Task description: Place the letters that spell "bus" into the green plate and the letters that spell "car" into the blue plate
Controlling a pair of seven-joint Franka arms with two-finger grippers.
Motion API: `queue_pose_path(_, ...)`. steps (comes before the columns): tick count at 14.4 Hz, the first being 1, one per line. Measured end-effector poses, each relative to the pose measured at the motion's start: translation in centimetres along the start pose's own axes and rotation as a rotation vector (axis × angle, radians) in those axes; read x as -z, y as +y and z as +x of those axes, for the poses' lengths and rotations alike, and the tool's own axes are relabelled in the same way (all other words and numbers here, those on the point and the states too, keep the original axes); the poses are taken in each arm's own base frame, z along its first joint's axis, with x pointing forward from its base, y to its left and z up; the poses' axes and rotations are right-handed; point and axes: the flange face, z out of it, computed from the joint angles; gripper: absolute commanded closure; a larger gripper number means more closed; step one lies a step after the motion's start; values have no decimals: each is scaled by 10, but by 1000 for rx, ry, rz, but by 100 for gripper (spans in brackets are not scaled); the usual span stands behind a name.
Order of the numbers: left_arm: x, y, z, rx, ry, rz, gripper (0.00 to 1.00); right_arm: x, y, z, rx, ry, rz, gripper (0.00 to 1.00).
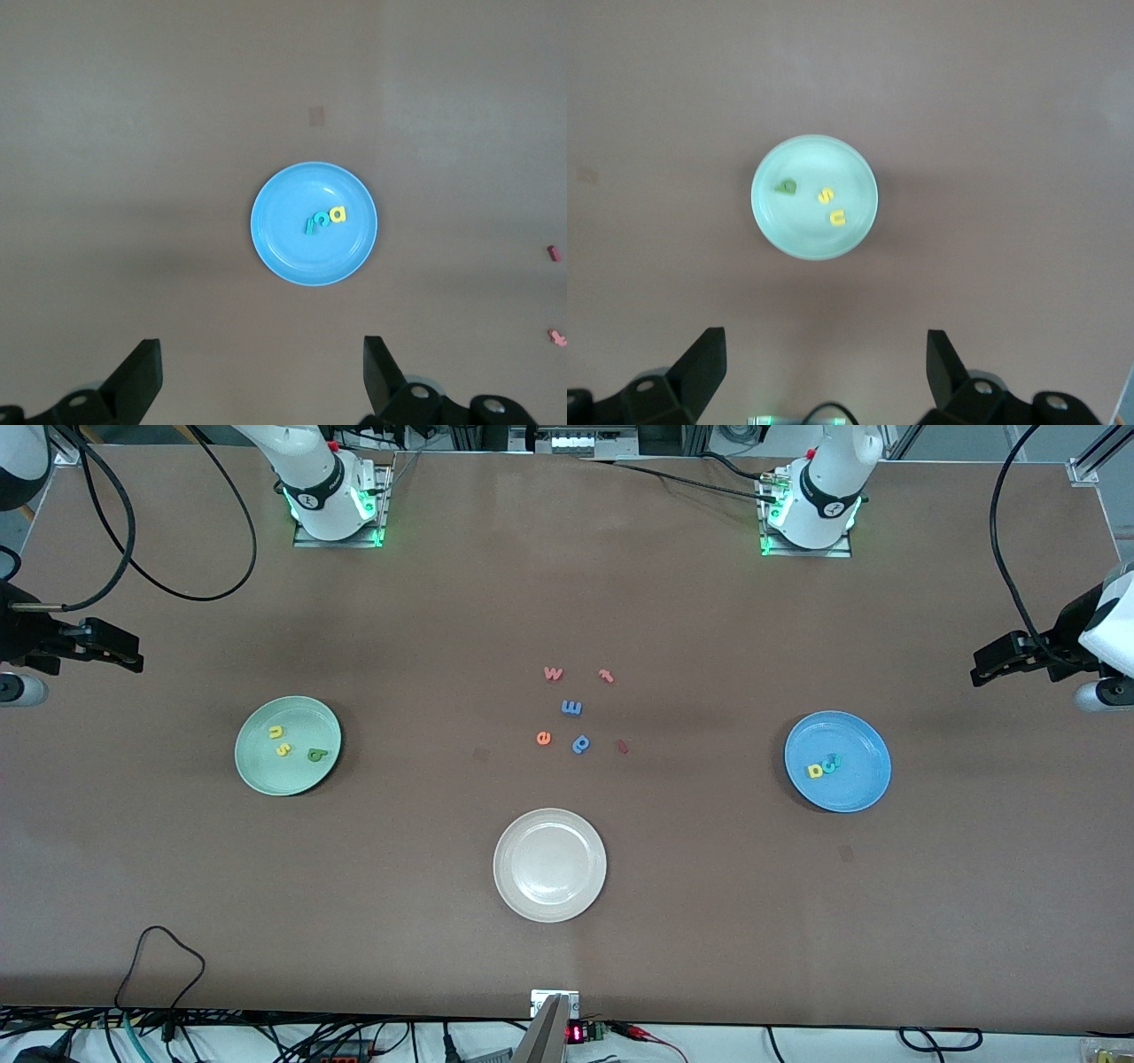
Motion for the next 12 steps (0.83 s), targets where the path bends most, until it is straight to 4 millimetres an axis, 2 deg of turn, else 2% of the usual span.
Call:
queue_pose_path(6, -3, 0, -1, -5, -8, 0, 0, -11, 0, -7, 2, -11, 2, 0)
queue_pose_path(12, -3, 0, -1, -10, -11, 0, 0, -11, 4, -15, -7, -6, 4, 0)
